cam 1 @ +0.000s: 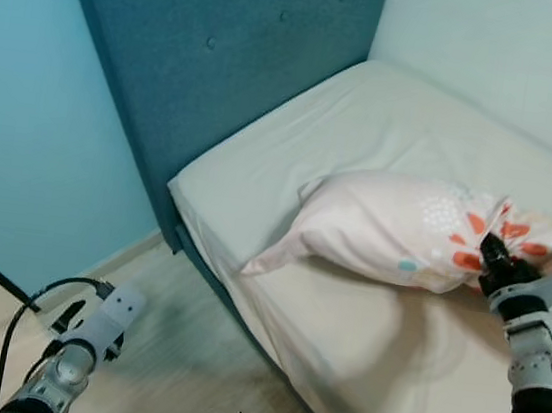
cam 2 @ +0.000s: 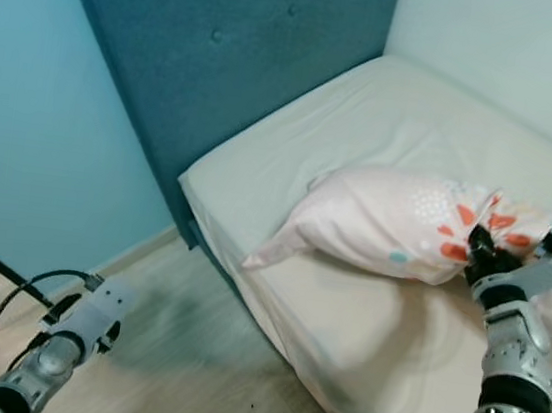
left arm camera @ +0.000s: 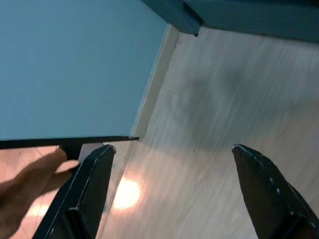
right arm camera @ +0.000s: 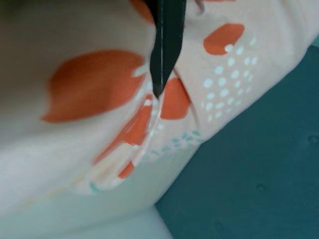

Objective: Clean up the room

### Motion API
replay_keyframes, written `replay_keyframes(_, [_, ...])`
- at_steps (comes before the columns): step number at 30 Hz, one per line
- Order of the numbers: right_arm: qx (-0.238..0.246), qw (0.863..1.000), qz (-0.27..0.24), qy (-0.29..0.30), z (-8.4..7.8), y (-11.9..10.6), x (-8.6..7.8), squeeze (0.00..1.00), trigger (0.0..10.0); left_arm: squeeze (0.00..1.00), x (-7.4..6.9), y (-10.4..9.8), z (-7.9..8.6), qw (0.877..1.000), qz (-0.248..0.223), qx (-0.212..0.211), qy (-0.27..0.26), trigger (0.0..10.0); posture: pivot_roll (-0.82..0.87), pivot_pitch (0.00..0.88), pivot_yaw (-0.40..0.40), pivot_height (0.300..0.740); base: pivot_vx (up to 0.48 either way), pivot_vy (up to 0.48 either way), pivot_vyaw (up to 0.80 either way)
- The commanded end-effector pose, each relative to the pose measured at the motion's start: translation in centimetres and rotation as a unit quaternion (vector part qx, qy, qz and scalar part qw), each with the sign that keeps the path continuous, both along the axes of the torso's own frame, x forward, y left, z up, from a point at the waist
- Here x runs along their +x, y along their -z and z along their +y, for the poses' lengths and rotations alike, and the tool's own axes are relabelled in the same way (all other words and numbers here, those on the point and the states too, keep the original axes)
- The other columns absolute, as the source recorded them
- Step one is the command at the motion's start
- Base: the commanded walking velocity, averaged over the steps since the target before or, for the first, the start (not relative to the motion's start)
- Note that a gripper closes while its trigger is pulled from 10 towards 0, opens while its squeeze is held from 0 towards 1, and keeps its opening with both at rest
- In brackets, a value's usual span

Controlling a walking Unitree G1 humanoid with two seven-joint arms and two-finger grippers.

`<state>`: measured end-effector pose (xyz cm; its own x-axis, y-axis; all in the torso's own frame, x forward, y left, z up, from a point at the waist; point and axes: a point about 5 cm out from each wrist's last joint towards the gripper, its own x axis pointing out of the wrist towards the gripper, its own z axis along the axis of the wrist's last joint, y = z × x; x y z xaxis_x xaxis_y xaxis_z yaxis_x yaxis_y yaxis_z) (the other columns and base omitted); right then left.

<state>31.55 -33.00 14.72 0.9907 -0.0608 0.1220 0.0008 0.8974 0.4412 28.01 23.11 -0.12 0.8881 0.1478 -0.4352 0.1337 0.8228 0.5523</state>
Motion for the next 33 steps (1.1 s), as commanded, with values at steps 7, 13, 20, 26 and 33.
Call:
replay_keyframes(7, [-0.025, 0.997, -0.071, 0.009, -1.2, -4.0, -0.5, 0.00, 0.0, 0.00, -1.4, 1.6, -0.1, 0.999, 0.043, -0.011, -0.024, 10.0, 0.02, 0.000, 0.010, 0.695, 0.000, 0.000, 0.00])
replay_keyframes(13, [-0.023, 0.995, -0.093, 0.003, -1.0, -5.4, -0.8, 0.00, 0.0, 0.00, -3.4, 3.5, -0.6, 0.995, 0.089, -0.014, -0.030, 10.0, 0.01, 0.000, 0.008, 0.725, 0.000, 0.000, 0.00])
replay_keyframes(20, [-0.061, 0.989, -0.064, -0.118, 3.0, -4.3, -0.9, 0.00, 0.0, 0.00, -4.8, 4.5, -0.5, 0.991, 0.119, -0.027, -0.051, 10.0, 0.01, 0.000, 0.002, 0.740, 0.000, 0.000, 0.00])
replay_keyframes(26, [-0.132, 0.966, 0.028, -0.219, 5.9, -0.9, -1.5, 0.00, 0.0, 0.00, -5.7, 5.1, 0.0, 0.987, 0.138, -0.038, -0.076, 10.0, 0.01, 0.000, -0.004, 0.740, 0.000, 0.000, 0.00])
replay_keyframes(33, [-0.141, 0.973, 0.056, -0.175, 4.9, 0.0, -1.7, 0.00, 0.0, 0.00, -6.4, 5.5, 0.1, 0.984, 0.152, -0.044, -0.083, 10.0, 0.00, 0.000, 0.002, 0.740, 0.000, 0.000, 0.00])
